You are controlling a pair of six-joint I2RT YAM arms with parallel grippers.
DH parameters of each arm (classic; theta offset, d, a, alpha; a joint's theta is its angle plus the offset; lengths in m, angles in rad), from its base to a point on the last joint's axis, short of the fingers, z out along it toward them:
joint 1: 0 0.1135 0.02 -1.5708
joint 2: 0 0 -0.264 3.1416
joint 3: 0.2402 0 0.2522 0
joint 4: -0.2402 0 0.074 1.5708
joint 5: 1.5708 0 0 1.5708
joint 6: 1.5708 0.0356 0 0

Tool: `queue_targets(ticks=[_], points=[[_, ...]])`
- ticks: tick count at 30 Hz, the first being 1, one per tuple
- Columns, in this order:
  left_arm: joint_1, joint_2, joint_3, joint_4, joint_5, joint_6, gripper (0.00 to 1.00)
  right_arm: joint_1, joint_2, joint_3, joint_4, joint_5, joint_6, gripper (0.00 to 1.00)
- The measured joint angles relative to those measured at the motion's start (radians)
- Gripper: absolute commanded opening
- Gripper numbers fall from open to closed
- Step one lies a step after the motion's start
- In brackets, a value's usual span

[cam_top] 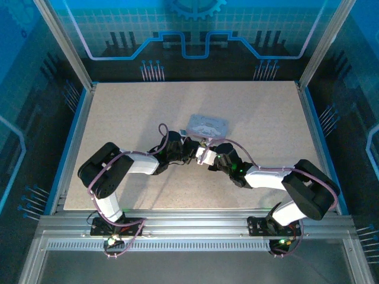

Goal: Unlock the padlock with the key

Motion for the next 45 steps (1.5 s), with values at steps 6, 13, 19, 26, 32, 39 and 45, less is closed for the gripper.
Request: queue_targets(ticks=[6,13,19,26,32,39,45], points=[[0.002,0.0,0.0,0.008,-0.006,-0.004,0.03,0.0,0.0,0.023,-0.035,0.005,0.049,0.0],[0.002,0.0,0.0,0.022,-0.014,-0.016,0.02,0.0,-0.008,0.063,-0.109,0.007,0.145,0.0],[0.002,0.0,0.0,0.029,-0.018,-0.018,0.03,0.0,-0.013,0.08,-0.145,0.001,0.298,0.0],[0.002,0.003,0.0,0.034,-0.019,-0.02,0.03,-0.019,-0.008,0.064,-0.105,-0.042,0.521,0.0],[-0.002,0.018,0.0,0.037,-0.022,-0.023,0.03,-0.051,0.004,0.018,-0.017,-0.12,0.716,0.0],[-0.006,0.029,0.0,0.036,-0.024,-0.021,0.15,-0.069,0.02,-0.006,0.031,-0.168,0.872,0.0],[-0.006,0.021,-0.002,0.033,-0.02,0.008,0.37,-0.081,0.029,-0.032,0.059,-0.203,1.025,0.0]])
